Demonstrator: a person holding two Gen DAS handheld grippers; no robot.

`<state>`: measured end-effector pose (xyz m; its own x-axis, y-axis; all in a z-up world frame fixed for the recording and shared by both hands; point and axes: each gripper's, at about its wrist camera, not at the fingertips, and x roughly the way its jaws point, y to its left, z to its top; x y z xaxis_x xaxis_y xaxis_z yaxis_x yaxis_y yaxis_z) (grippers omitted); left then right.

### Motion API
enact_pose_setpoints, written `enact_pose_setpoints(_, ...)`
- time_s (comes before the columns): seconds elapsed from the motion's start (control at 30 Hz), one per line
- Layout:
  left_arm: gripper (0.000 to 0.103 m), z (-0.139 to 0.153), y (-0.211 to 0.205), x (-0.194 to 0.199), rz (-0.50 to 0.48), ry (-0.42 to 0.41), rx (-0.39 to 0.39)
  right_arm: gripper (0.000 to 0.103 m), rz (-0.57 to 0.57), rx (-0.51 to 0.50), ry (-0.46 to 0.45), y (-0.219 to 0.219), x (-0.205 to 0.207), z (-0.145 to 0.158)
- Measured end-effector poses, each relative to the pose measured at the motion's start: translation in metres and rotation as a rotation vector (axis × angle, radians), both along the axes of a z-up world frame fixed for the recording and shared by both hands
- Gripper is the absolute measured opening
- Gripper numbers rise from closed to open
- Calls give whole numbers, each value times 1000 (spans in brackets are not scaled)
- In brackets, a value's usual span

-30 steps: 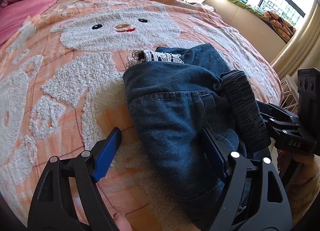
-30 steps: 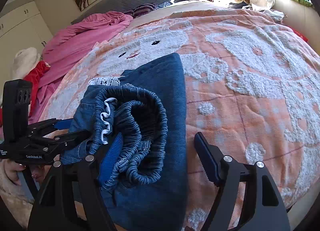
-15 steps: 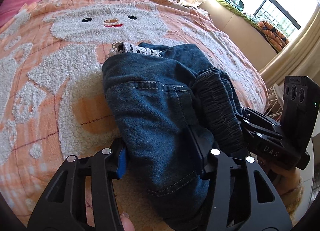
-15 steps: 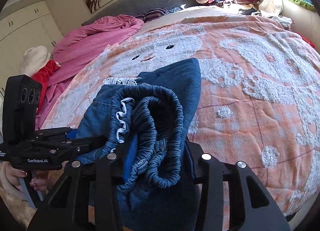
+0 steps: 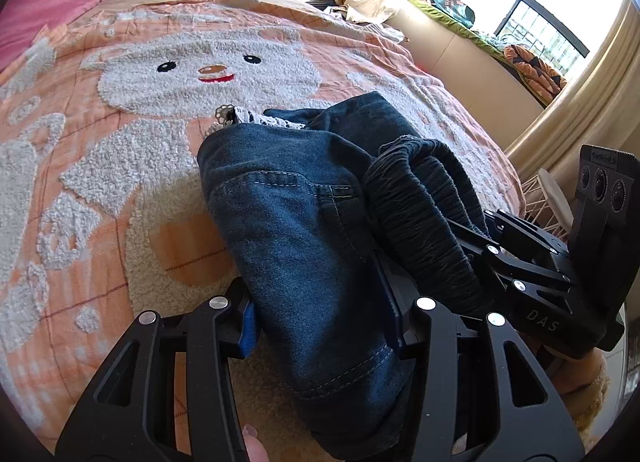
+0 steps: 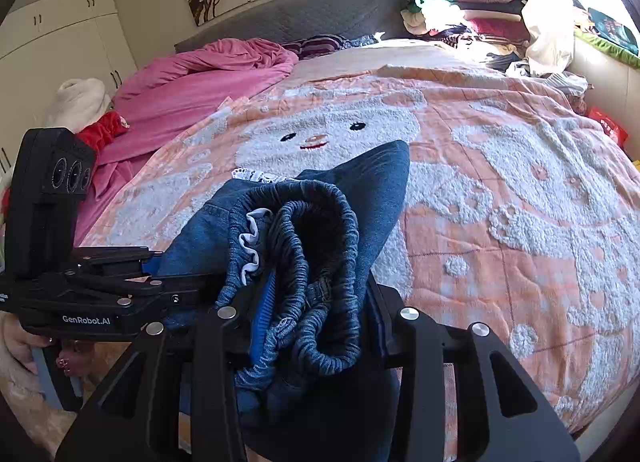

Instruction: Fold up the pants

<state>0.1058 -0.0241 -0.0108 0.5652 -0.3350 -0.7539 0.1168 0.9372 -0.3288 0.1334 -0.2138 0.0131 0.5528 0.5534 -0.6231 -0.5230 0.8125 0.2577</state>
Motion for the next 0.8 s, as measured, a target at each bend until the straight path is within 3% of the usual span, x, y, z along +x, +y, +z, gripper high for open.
enact_pose_setpoints(0.37, 40, 22, 18, 22, 56, -76, 17, 37, 26, -39, -79, 22, 29, 24)
enact_pose_setpoints(0.8, 40, 22, 29, 57, 106, -106, 44, 37, 18, -90, -84, 41, 80, 22)
